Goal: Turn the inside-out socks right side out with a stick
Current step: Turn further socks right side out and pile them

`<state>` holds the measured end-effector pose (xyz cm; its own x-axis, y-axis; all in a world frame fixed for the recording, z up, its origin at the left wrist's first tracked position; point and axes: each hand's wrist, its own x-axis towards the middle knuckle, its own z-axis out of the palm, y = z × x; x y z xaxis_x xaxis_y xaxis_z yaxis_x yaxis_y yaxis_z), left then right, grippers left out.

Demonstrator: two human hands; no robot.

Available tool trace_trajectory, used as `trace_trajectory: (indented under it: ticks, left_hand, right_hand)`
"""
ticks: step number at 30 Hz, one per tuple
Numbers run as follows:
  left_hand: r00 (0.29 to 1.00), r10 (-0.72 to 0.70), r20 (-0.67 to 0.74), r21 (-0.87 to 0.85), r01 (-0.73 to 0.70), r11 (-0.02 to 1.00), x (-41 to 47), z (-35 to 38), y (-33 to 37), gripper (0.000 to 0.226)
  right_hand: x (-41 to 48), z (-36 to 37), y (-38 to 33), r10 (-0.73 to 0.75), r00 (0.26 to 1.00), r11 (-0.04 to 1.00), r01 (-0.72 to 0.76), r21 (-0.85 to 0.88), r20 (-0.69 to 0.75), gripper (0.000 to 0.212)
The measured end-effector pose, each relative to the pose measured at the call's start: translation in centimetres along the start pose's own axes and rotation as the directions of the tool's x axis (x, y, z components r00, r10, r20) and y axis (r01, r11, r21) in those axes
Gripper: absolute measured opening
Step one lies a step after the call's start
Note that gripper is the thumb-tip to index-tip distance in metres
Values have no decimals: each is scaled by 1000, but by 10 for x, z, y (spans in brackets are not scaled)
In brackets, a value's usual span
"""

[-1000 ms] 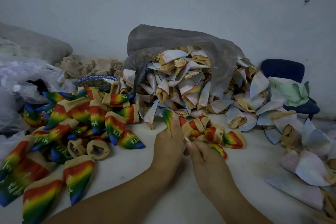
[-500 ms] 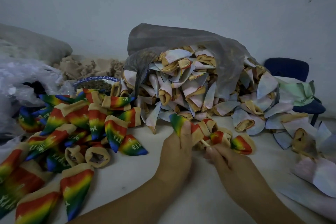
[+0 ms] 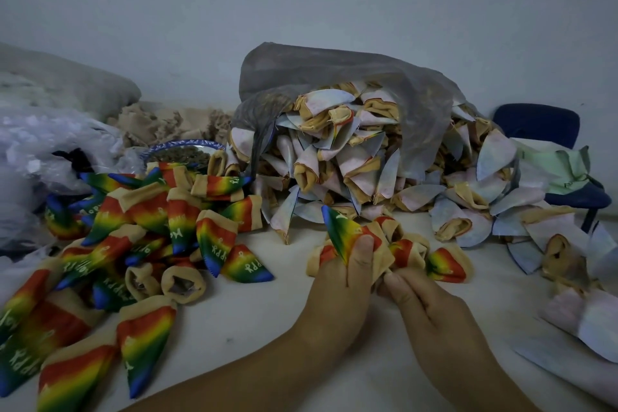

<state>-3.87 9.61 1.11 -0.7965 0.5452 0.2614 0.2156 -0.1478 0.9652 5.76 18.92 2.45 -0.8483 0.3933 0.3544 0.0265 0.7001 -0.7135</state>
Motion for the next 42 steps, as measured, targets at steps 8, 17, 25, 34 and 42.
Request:
trace_trajectory:
  ticks: [8,17,25,34,42]
  left_hand:
    - [997,-72,4,-83,72,994,3,-8,-3,62]
    - [997,-62,-42,32,63,997,2,-2,-5,60]
    - [996,-30,-78,56,34,998,4,1,-7,59]
    - [985,-163,-50,-10,163,987,9,-5,-7,100]
    - [994,-104,-26,104,106,989,3,2,-5,66]
  right_hand:
    - [12,-32,4,-188,980,883,197,-427,62,46]
    - [5,-10,-6,1,995,973,23,-228,103,31]
    - [-2,9,-8,103,993,989,-96,-113,53,22]
    - [10,-37,3,-109,990,869,140,-475,93,36]
    - [4,1,-10,113,992,976,-101,-191,50,27]
